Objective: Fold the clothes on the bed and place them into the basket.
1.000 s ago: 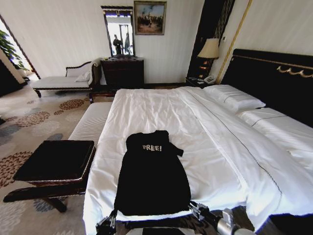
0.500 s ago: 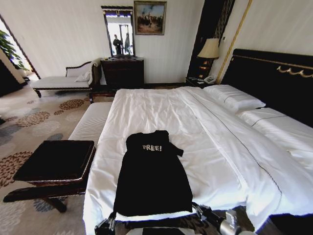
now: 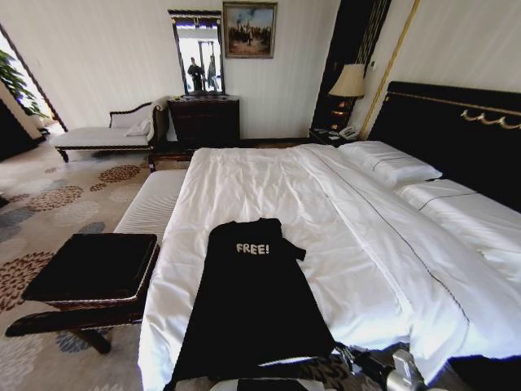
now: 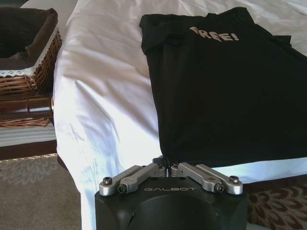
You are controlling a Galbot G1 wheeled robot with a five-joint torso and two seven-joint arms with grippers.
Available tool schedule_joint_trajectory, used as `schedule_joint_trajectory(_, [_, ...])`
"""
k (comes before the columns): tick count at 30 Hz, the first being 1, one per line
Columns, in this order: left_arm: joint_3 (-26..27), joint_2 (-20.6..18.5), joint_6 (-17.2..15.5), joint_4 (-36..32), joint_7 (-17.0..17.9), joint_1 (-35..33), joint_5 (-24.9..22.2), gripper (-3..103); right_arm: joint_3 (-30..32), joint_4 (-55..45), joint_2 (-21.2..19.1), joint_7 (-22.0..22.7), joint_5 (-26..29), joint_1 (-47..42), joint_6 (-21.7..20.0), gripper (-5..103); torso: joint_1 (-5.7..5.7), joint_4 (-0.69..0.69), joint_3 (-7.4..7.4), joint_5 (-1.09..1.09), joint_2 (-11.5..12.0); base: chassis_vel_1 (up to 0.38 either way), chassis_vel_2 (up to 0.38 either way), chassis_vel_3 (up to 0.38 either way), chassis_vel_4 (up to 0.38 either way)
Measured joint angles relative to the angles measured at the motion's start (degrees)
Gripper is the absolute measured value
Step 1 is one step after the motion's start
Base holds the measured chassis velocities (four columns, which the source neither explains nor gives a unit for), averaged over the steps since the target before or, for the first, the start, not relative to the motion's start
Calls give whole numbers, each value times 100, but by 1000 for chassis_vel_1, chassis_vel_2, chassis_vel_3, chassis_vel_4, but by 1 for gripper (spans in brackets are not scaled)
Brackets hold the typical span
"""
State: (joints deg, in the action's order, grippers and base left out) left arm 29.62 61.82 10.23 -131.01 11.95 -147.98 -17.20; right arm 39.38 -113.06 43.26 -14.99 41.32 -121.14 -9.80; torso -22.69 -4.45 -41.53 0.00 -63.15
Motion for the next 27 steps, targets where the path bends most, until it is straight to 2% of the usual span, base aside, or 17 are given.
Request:
schedule_joint_trajectory(10, [-7, 16, 110, 236, 2, -56, 151, 0, -218, 5, 92, -32, -371, -47, -29, 0, 0, -1, 0, -1, 0, 0, 0, 0, 0])
schedule_joint_trajectory(20, [-19, 69, -7, 346, -42, 208, 195, 0, -397, 15, 257, 44, -399, 267, -85, -2, 0, 0, 0, -1, 0, 0, 0, 0, 0])
schedule_joint_trajectory(23, [-47, 56, -13, 367, -65, 183, 442, 16, -458, 59, 257, 123, -507, 279, -42, 14, 0, 0, 0, 0, 0, 0, 0, 0, 0])
schedule_joint_trajectory(24, [-48, 54, -19, 378, -61, 183, 452, 16, -461, 60, 265, 132, -513, 279, -38, 19, 0, -1, 0, 0, 0, 0, 0, 0, 0])
schedule_joint_trajectory(25, [-48, 54, -19, 378, -61, 183, 452, 16, -461, 60, 265, 132, -513, 279, -38, 19, 0, -1, 0, 0, 0, 0, 0, 0, 0])
schedule_joint_trajectory(26, [-47, 50, -29, 397, -47, 182, 467, 22, -462, 59, 278, 145, -524, 272, -36, 19, 0, 0, 0, 0, 0, 0, 0, 0, 0])
schedule_joint_trajectory(27, [-44, 48, -35, 416, -26, 179, 477, 26, -460, 50, 291, 160, -549, 243, -36, 25, 0, 0, 0, 0, 0, 0, 0, 0, 0])
